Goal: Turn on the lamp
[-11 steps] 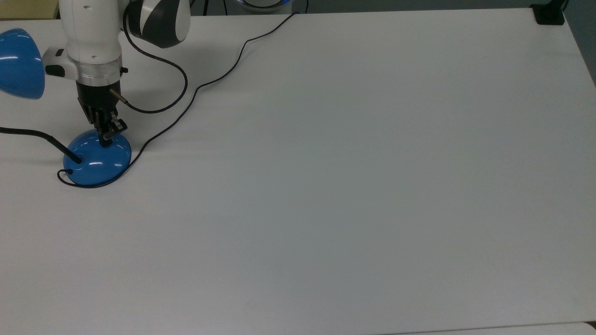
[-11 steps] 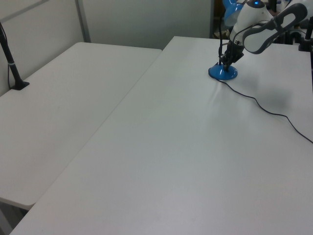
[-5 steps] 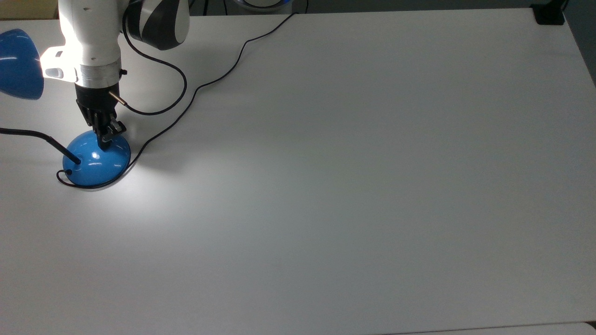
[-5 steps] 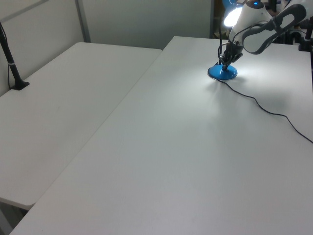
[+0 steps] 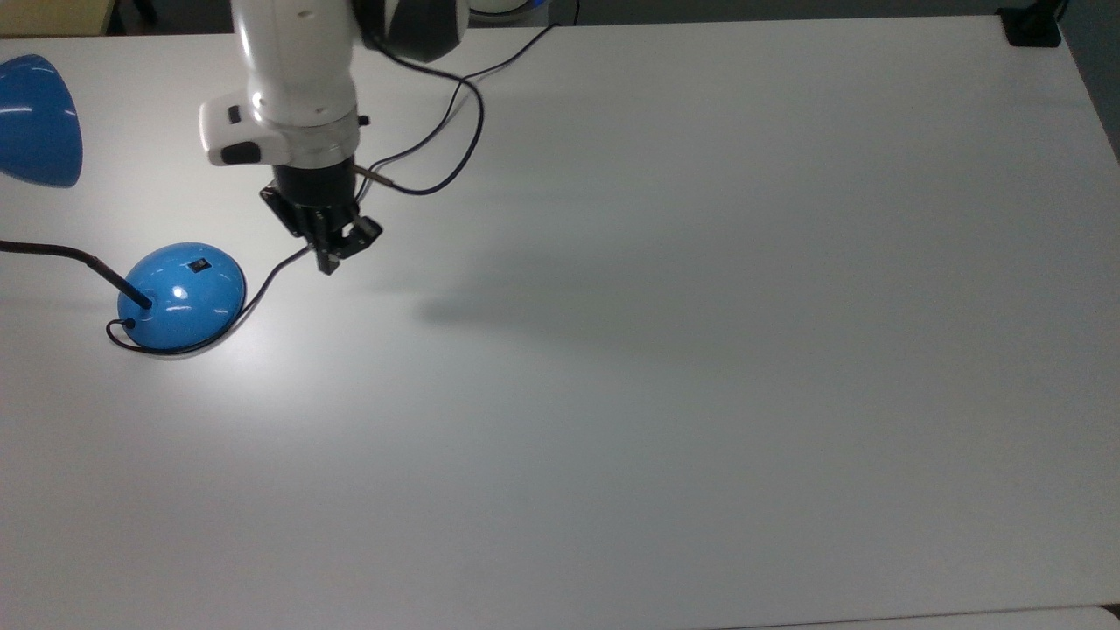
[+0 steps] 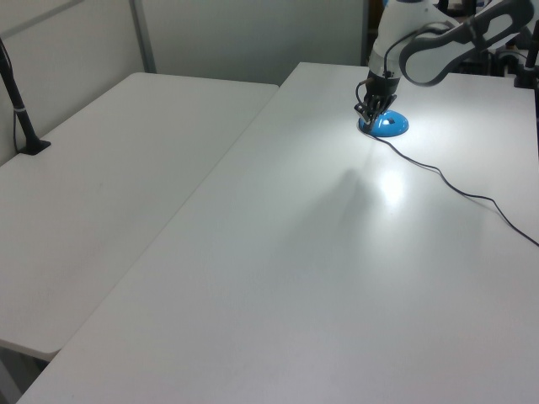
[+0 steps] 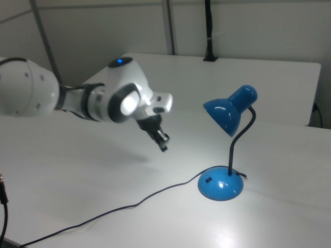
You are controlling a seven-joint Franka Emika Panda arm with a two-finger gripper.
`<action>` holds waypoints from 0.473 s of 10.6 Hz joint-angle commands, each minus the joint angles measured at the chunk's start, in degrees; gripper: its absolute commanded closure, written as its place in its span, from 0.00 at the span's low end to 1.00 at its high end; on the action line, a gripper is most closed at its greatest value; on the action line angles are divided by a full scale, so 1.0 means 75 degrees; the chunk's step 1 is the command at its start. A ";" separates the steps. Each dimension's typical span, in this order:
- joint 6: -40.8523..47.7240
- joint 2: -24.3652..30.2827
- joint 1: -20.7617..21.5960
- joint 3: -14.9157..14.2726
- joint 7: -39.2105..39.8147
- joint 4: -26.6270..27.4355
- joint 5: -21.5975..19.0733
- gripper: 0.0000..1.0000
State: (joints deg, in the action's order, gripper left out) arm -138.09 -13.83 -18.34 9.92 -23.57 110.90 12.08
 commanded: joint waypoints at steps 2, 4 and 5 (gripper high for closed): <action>0.3719 0.1035 0.1070 0.0271 0.1778 -0.1083 -0.0168 1.00; 0.4663 0.1408 0.1273 0.0271 0.2624 -0.1544 -0.0575 0.95; 0.4770 0.1665 0.1389 0.0236 0.2929 -0.1545 -0.0915 0.88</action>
State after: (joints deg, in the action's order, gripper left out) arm -106.43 -4.38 -9.30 12.68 -8.82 101.04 10.08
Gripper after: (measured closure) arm 0.952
